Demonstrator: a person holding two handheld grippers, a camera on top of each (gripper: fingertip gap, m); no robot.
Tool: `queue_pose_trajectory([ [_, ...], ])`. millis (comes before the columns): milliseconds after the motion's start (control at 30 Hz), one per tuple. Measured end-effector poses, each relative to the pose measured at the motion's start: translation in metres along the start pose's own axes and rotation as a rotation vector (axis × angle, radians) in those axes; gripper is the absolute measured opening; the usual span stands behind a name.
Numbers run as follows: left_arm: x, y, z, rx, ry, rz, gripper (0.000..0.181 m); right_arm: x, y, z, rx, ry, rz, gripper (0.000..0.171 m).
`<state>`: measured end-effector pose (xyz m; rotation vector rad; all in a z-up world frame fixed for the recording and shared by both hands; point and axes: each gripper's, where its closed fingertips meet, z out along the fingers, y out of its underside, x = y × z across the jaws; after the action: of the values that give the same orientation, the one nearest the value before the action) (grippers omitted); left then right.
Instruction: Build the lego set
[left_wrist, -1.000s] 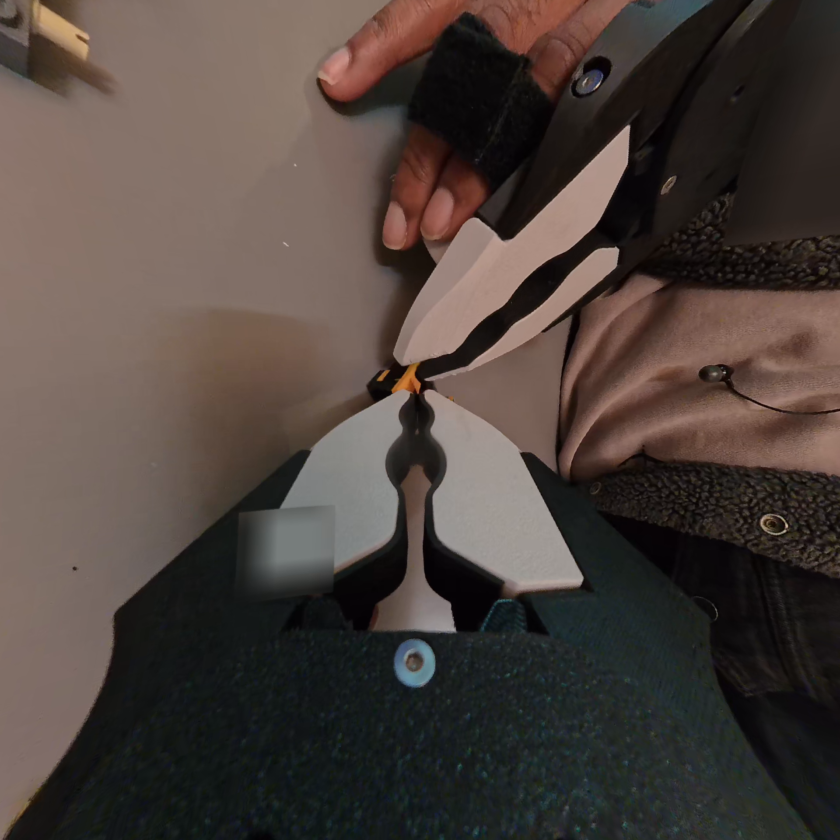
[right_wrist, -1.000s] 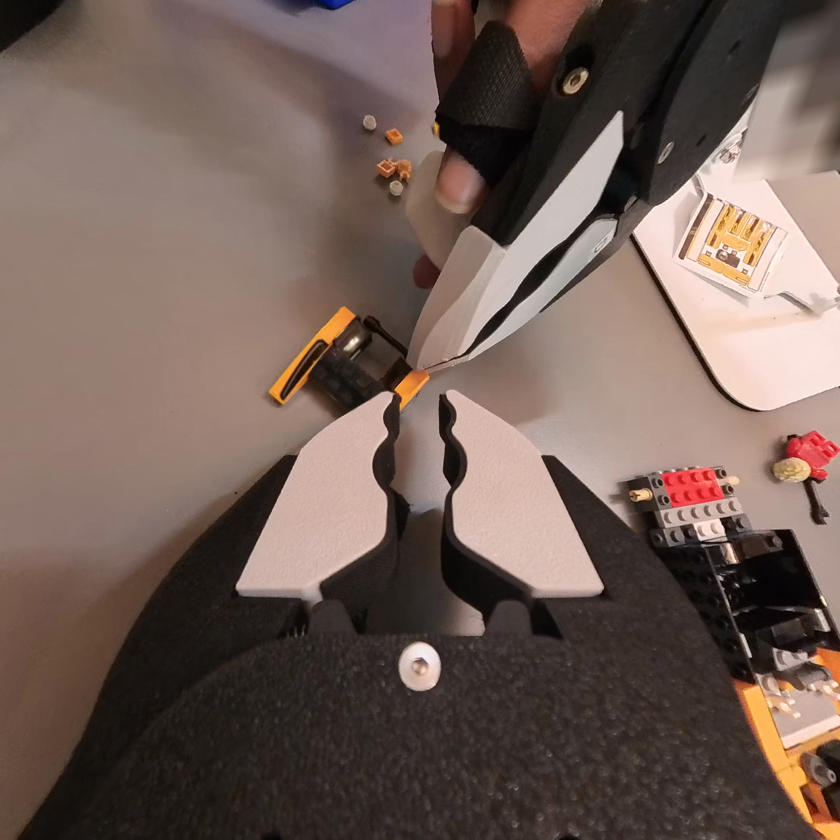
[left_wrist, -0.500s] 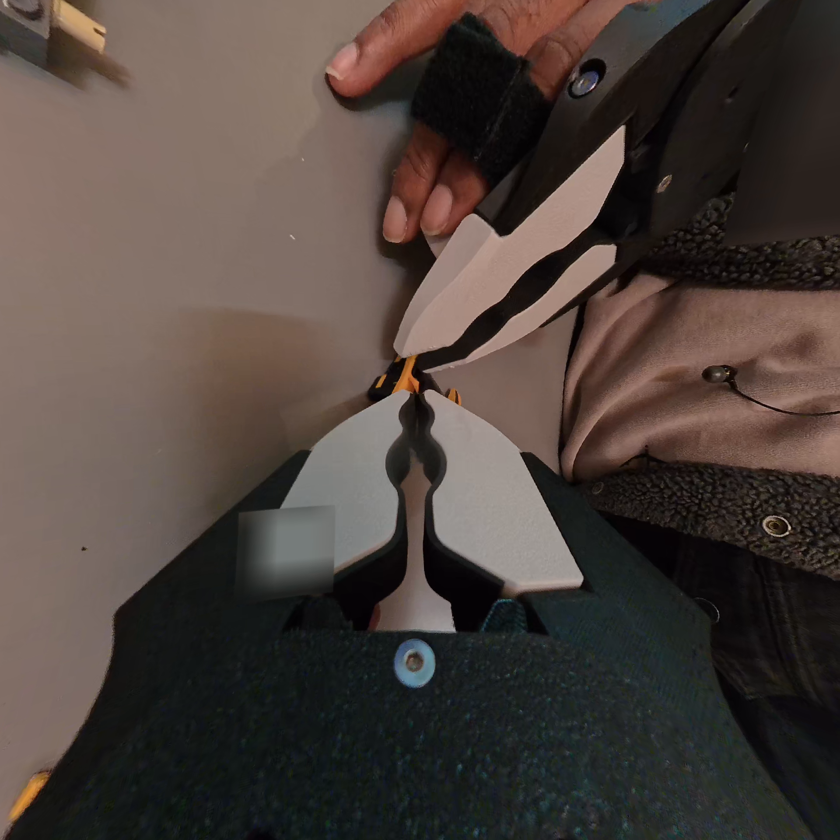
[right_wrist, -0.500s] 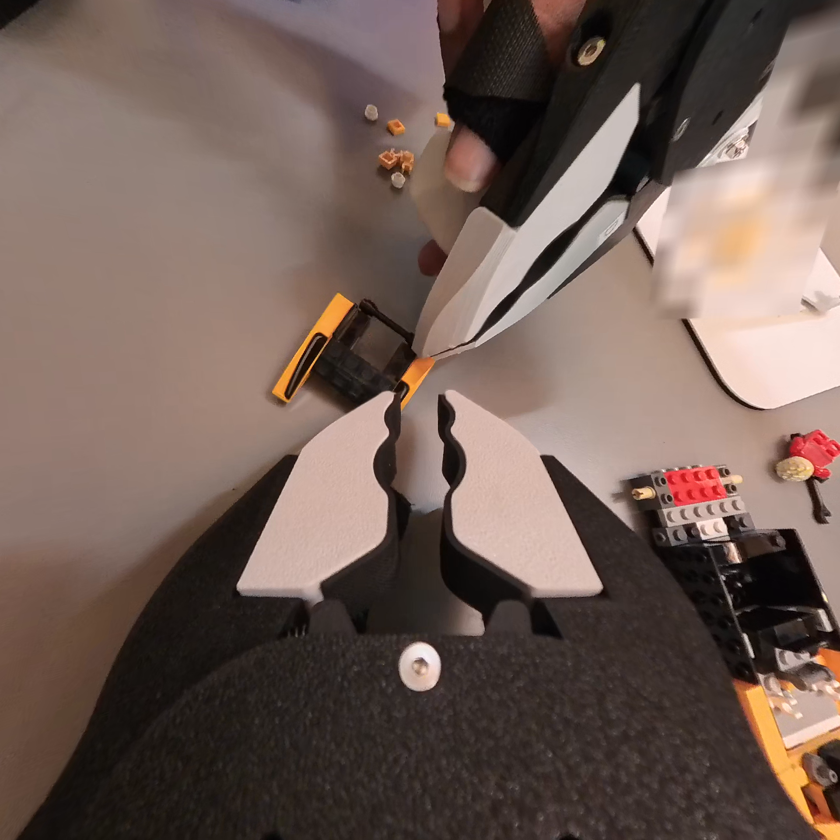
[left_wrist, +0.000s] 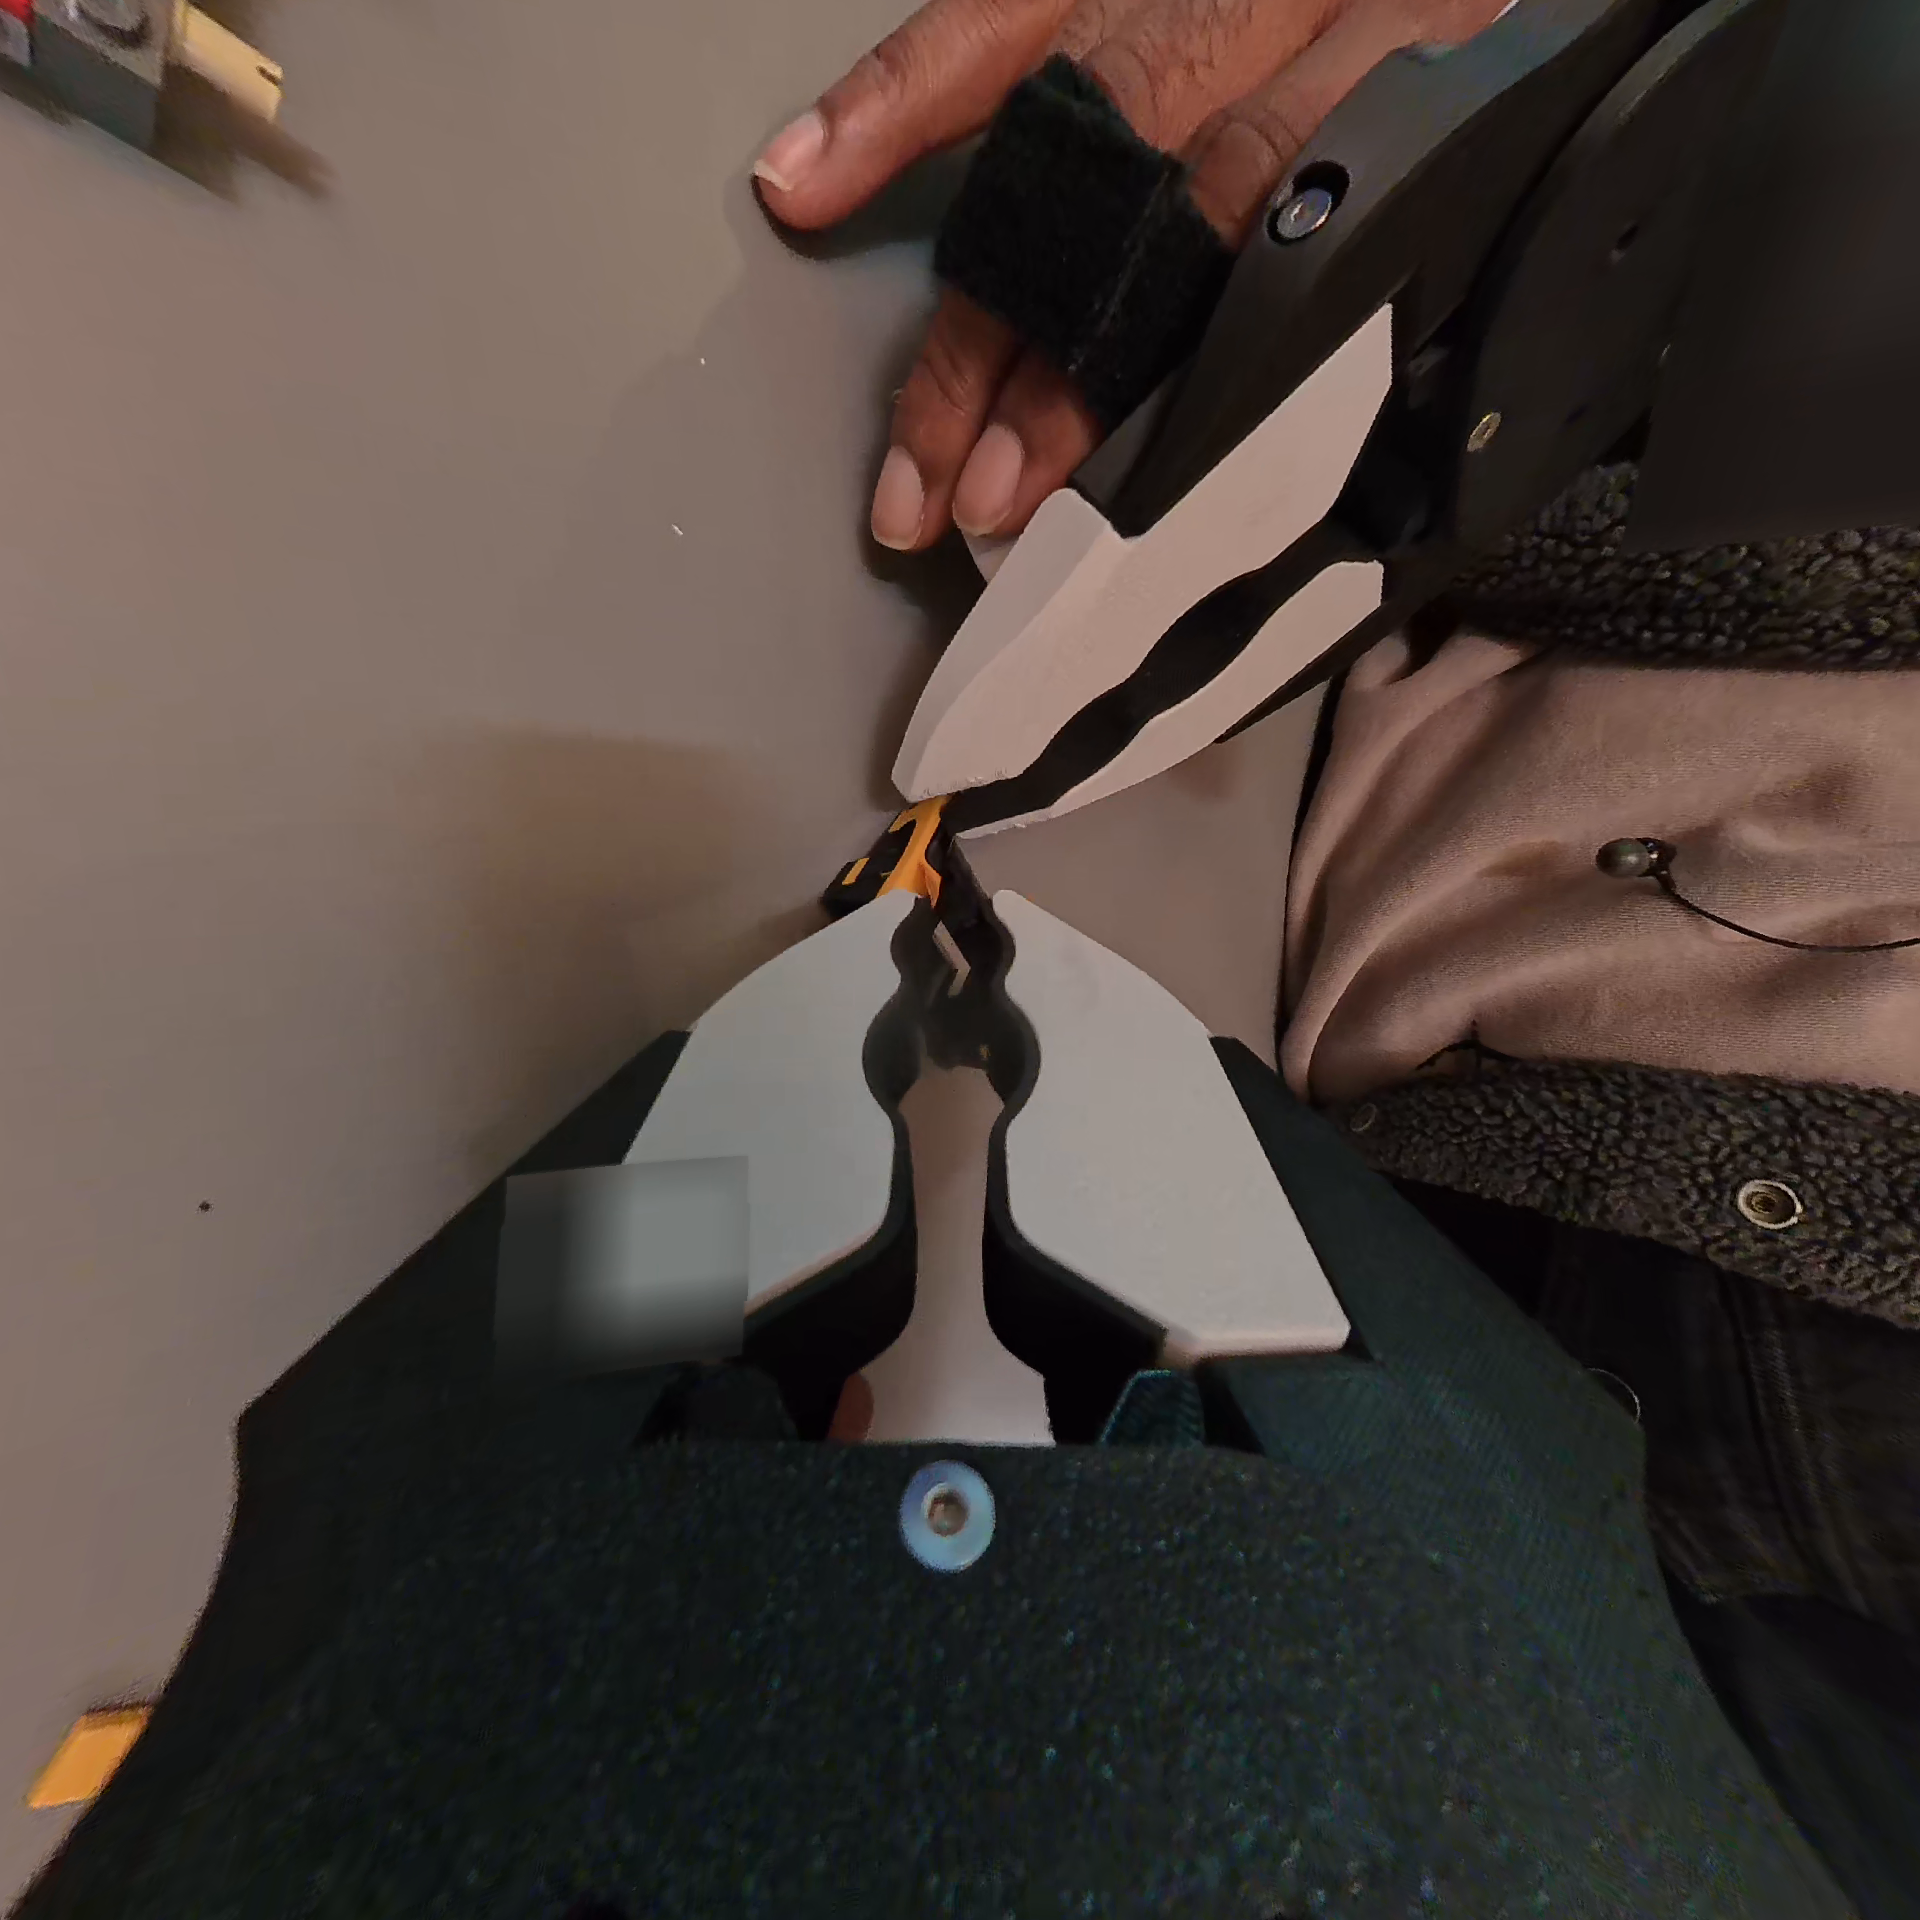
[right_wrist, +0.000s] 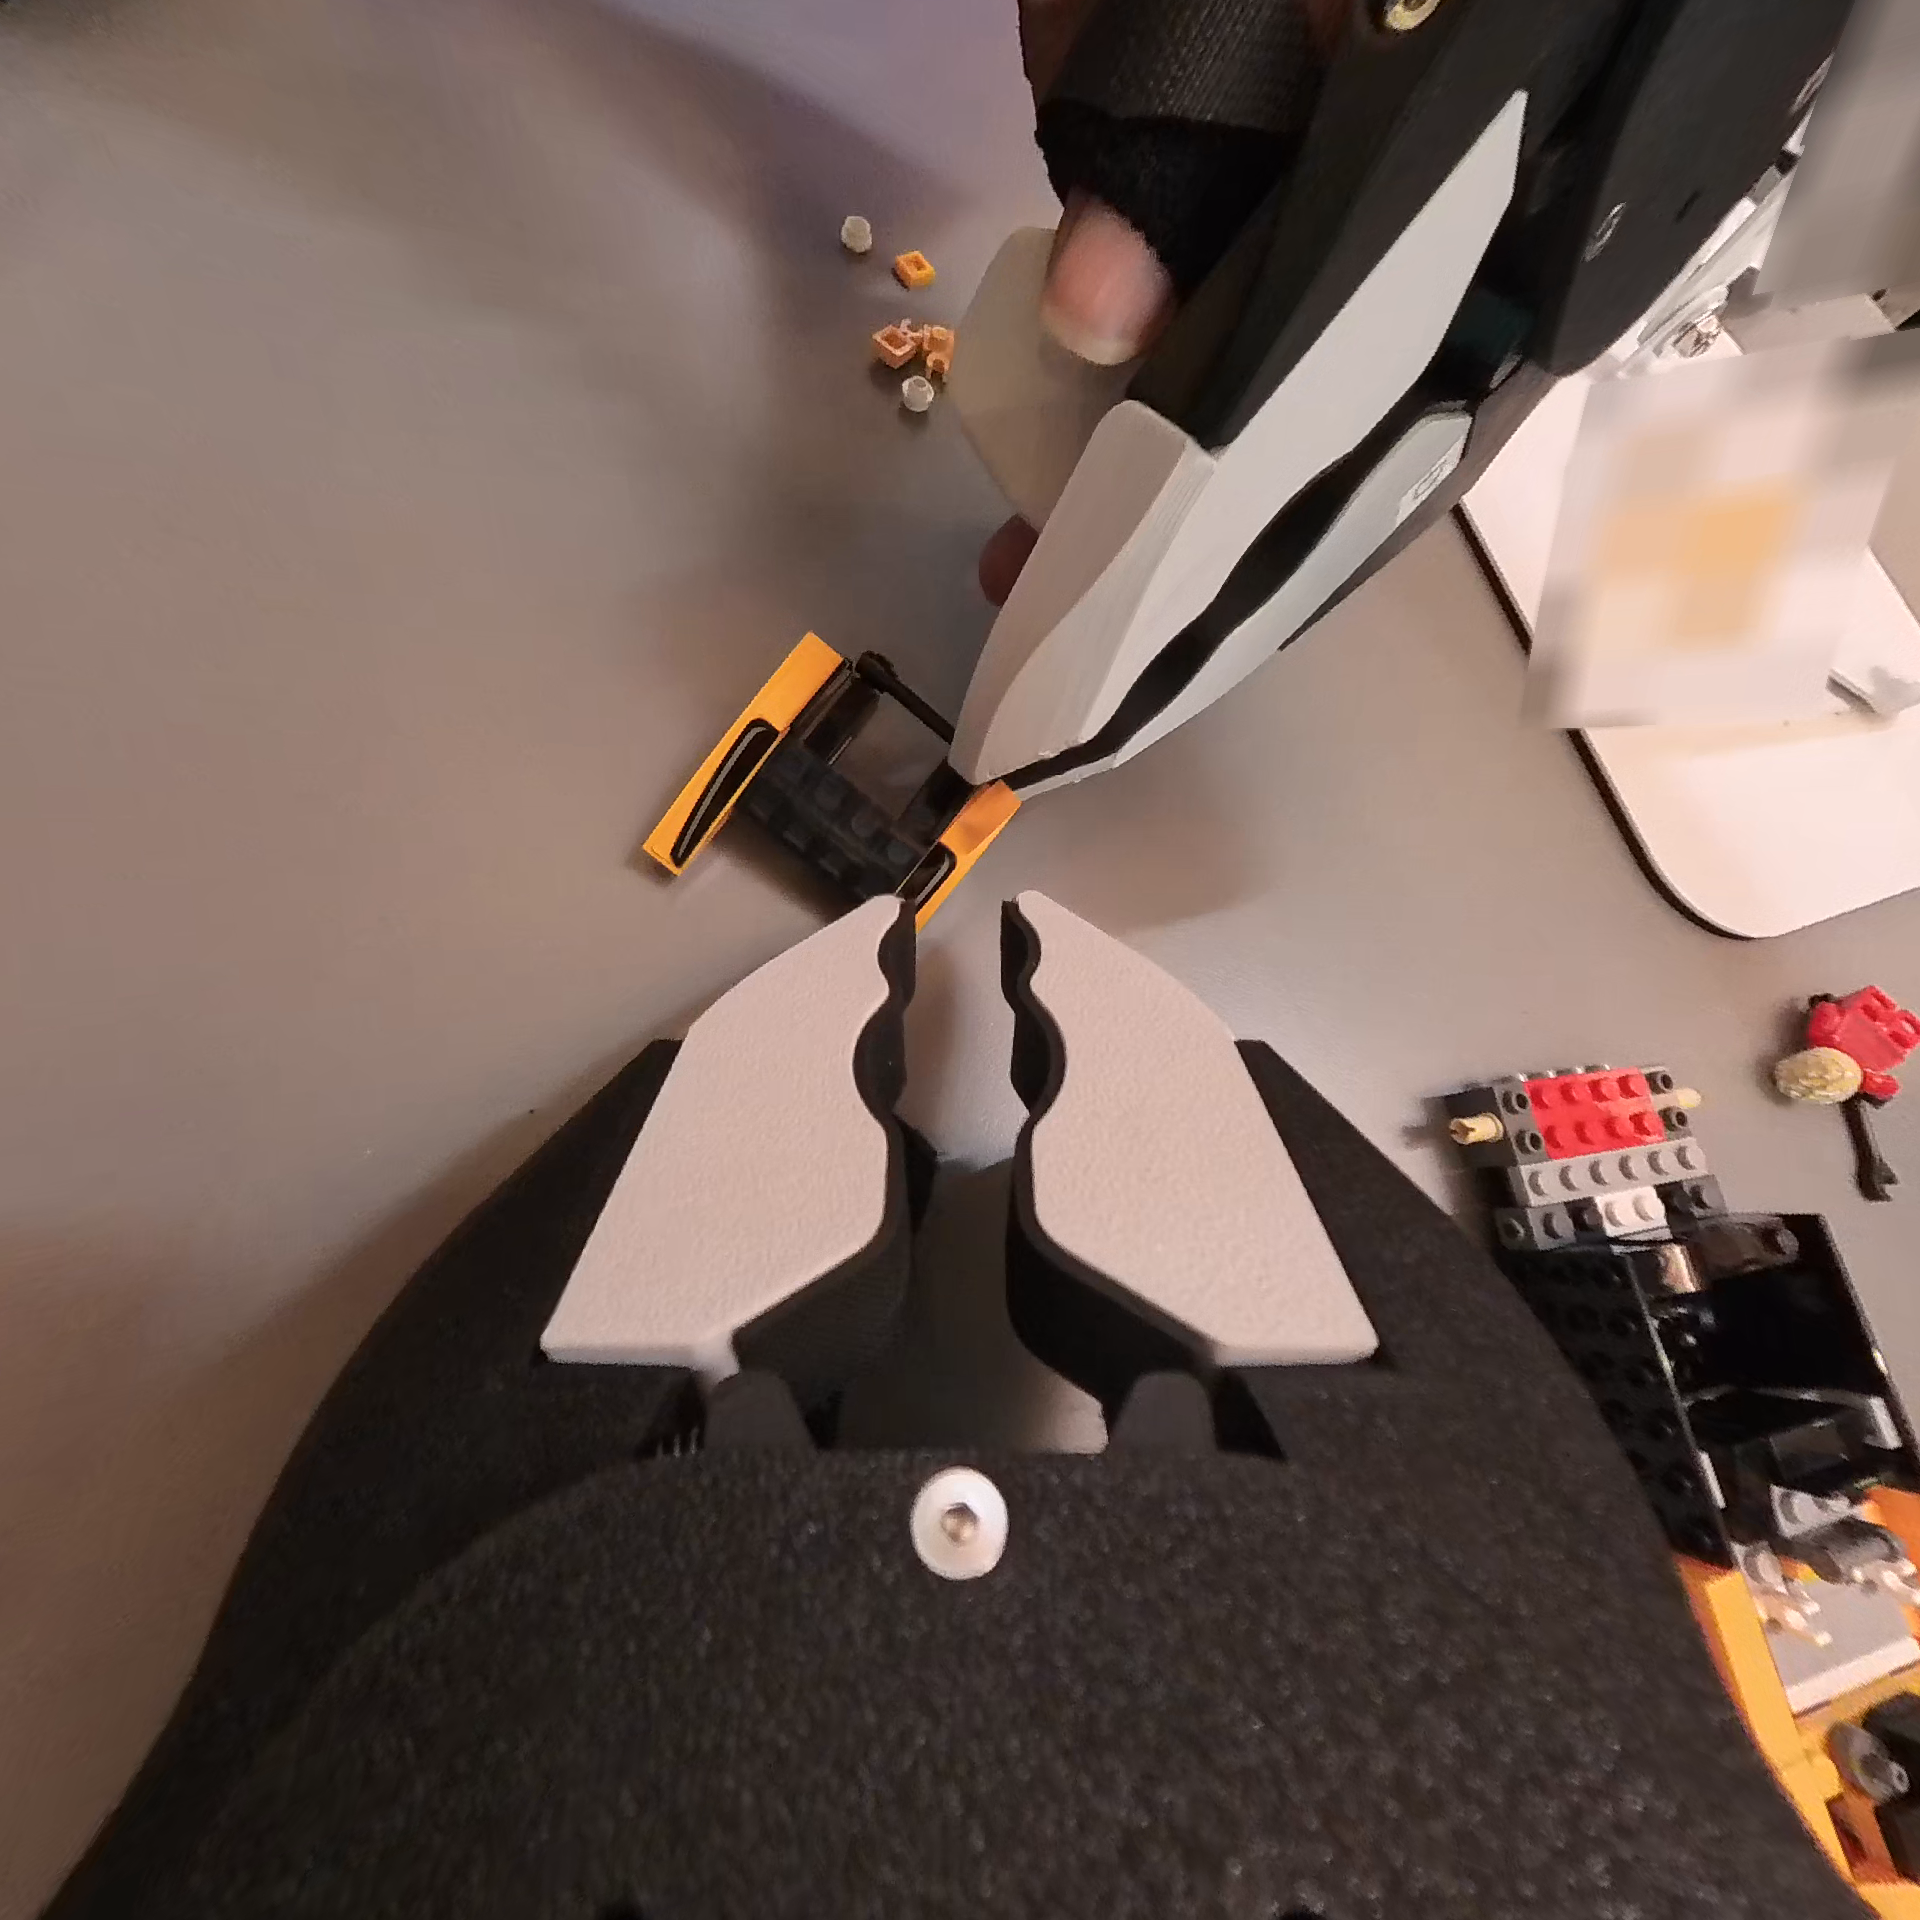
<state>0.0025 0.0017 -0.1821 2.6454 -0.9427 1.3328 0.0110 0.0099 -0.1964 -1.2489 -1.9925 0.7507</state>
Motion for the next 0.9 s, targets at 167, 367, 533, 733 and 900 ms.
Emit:
queue_pose_trajectory([
  [167,-0.001,0.001,-0.002,-0.002,-0.021,0.009,0.009,-0.001,0.001,0.001,-0.009,-0.001,-0.008,0.016],
  [367,-0.001,0.003,-0.001,-0.008,-0.052,0.028,0.011,0.001,-0.009,-0.001,0.040,-0.021,0.069,0.023],
  [533,-0.002,0.003,-0.001,0.002,-0.060,0.036,0.011,0.000,-0.015,0.007,0.031,-0.062,0.194,0.029],
  [733,-0.003,0.003,-0.002,0.007,-0.062,0.038,0.012,-0.003,-0.017,0.014,0.002,-0.101,0.293,0.028],
  [900,-0.003,0.003,-0.002,0.015,-0.061,0.039,0.012,-0.002,-0.018,0.019,-0.025,-0.108,0.354,0.031],
])
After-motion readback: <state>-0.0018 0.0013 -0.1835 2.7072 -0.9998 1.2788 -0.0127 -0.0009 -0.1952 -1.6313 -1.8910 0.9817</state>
